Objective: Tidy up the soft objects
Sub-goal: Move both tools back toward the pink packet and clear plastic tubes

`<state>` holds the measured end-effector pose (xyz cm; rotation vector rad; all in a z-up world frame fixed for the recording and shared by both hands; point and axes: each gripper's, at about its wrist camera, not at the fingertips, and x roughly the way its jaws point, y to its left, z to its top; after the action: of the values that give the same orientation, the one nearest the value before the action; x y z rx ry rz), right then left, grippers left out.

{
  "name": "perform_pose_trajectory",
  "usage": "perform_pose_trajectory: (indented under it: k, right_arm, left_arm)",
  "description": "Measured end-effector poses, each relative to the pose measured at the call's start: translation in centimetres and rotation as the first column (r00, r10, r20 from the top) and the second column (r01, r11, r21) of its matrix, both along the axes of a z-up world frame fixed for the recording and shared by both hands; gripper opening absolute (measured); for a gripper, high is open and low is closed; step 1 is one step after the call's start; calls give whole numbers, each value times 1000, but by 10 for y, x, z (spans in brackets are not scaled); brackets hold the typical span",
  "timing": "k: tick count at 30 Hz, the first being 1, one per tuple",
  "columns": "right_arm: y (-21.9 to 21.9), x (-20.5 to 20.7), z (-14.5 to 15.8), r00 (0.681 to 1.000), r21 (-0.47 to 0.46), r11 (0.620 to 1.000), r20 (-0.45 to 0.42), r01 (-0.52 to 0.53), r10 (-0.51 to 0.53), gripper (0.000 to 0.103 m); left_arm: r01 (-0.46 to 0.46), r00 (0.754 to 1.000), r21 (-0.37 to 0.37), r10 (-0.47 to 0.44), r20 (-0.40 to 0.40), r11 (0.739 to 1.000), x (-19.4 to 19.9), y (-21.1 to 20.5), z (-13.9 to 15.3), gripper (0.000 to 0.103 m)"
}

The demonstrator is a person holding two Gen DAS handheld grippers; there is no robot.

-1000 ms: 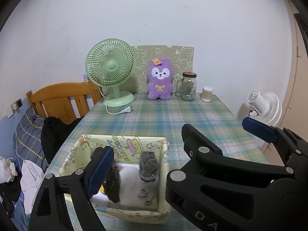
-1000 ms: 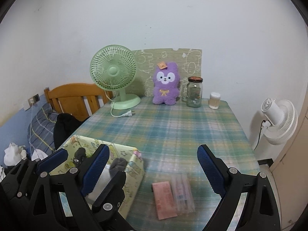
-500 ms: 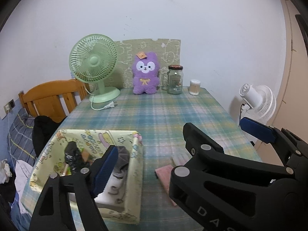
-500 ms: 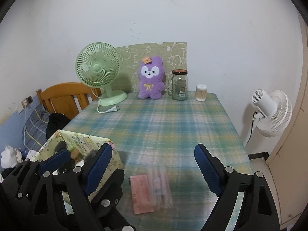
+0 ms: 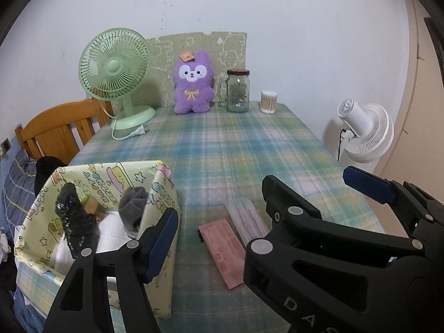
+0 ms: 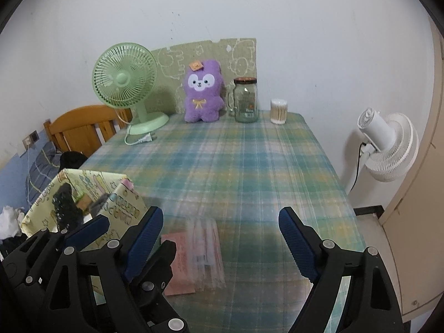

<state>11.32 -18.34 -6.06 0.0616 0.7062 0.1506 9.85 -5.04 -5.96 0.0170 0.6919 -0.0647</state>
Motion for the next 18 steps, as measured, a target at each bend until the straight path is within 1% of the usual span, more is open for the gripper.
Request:
perform_pose_trajectory:
  k: [8, 11, 18]
  right_arm:
    - [-6, 6, -20, 999, -5, 1000, -52, 4, -4, 87]
    - [-8, 8, -27, 998, 10, 1000, -69, -3, 4, 87]
    - [-12, 8, -29, 998, 17, 1000, -64, -7, 8, 87]
  left_arm:
    - [-6, 999, 0, 6, -48, 1000, 6, -7, -17, 72]
    - [-26, 999, 29, 26, -26, 999, 4, -10, -21, 72]
    - [-48, 999, 29, 48, -7, 998, 1, -13, -21, 74]
